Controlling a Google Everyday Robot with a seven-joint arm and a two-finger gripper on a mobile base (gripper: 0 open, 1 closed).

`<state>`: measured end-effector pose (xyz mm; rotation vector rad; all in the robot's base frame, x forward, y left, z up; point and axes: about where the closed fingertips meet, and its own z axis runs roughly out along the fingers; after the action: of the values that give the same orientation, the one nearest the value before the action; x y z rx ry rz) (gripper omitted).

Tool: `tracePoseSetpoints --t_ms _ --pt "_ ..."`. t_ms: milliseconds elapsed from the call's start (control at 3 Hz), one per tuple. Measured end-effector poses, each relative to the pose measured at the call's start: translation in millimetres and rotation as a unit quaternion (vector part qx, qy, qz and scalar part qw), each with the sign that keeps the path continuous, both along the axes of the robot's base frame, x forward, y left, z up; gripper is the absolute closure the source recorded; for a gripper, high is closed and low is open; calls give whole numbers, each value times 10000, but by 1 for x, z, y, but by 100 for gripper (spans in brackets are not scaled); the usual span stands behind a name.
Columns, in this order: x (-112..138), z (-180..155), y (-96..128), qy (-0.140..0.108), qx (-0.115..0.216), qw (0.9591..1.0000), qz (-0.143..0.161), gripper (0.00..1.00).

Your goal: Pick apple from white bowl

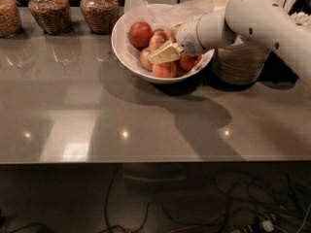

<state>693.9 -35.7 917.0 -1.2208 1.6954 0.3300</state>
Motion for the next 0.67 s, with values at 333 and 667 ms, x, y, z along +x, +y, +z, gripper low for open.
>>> tracePoseSetpoints --t_ms 333,667 --pt "5 -6 -2 53 -23 10000 -54 53" --pt "5 -6 -2 53 -23 10000 -54 76"
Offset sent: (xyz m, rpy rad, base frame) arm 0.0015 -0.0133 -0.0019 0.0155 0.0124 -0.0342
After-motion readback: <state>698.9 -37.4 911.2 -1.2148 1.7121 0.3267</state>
